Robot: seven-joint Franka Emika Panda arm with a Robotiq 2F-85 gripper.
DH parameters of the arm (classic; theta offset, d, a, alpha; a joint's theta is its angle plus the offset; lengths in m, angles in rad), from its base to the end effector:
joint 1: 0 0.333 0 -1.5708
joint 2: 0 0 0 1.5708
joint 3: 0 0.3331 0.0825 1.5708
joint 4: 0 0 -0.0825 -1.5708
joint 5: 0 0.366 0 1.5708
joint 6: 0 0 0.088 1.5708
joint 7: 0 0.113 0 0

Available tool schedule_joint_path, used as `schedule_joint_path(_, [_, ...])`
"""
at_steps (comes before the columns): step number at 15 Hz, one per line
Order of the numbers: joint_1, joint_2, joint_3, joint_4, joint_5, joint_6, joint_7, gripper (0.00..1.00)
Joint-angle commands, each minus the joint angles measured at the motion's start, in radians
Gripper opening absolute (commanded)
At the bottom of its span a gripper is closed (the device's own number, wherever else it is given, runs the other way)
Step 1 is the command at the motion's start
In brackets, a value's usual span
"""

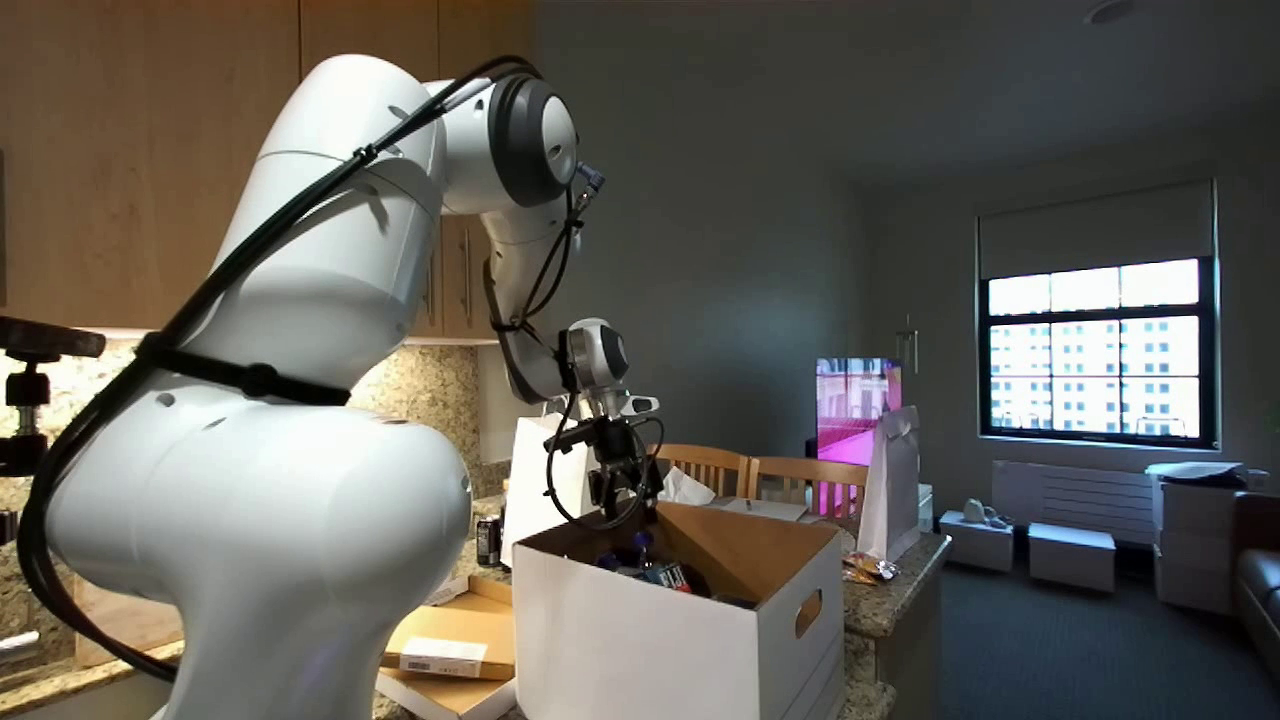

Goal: Pick the bottle in the box and put it on the table, then put it back in the box

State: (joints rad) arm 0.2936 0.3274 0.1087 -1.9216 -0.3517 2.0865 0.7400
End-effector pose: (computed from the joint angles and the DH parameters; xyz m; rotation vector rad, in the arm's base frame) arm 0.5540 0.2114 0.3338 2.8350 -0.2012 0.0102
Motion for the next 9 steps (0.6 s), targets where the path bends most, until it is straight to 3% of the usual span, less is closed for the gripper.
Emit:
schedule_joint_path(1, [-0.002,-0.003,-0.008,0.003,0.016,0.016,0.002,1.0])
schedule_joint_path(4, [0.001,0.019,-0.027,0.021,-0.011,0.022,0.028,1.0])
schedule_joint_path(9, [-0.013,0.057,-0.032,0.044,0.044,0.008,-0.014,1.0])
